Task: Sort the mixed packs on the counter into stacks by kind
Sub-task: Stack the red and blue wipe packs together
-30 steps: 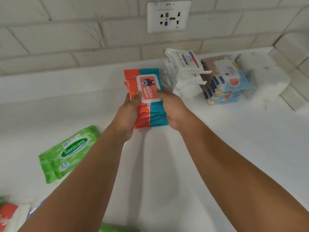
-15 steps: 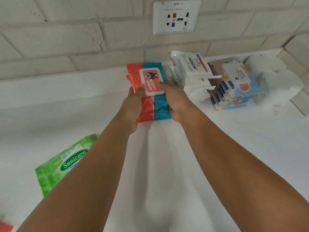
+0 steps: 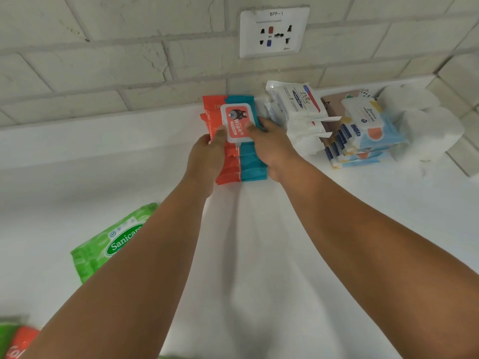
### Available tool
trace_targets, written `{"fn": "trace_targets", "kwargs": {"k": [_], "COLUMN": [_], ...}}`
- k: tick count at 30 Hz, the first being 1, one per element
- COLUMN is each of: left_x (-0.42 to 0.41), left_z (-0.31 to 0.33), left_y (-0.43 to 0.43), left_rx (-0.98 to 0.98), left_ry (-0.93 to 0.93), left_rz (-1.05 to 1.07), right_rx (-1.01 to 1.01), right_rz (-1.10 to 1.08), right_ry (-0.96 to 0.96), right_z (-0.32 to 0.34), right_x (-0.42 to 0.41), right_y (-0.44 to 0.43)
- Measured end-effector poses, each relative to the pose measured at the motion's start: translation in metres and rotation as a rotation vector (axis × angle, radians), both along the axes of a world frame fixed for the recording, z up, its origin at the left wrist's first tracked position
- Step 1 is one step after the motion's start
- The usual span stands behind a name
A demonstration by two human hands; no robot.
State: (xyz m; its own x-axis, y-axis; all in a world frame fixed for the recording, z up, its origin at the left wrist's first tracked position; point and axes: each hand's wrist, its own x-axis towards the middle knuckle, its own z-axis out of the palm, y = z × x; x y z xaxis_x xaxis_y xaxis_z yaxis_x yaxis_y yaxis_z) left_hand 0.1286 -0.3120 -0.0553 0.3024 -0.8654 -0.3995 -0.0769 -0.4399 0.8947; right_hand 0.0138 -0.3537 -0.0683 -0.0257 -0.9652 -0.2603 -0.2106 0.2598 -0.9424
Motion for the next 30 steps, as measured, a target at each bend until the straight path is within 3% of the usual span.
{"fn": "trace_targets", "kwargs": {"k": [7,15,22,25,30], "left_x": [0.001,-0.001,0.01,0.026,0.068], "left_z": [0.002,0.024,0.036,0.028,0.008], "left_y": [0.01,0.077,0.163,0.195,0.239], "left_rx": [0.044,-0.188,-0.274,-0.252,-0.119], "left_ry": [-0.141,-0.313,-0.482,-0.564,-0.698], "left_rz": [0.0,0.027,-0.002,0.003,0.015], "right_rx": [-0.022,-0.191,-0.086,-0.044,-0.155], "right_rz": [0.024,0.138,0.04,0.146,0.384], "right_ry": [0.063,0.2,0.166,0.26,0.288], "right_z": [0.015,0.045,0.044,0.034,0.022], "right_x": [-0.003,-0.019,-0.015,-0.002,0.025], "right_y": [0.017,0.085,0.166,0.191,0.224]}}
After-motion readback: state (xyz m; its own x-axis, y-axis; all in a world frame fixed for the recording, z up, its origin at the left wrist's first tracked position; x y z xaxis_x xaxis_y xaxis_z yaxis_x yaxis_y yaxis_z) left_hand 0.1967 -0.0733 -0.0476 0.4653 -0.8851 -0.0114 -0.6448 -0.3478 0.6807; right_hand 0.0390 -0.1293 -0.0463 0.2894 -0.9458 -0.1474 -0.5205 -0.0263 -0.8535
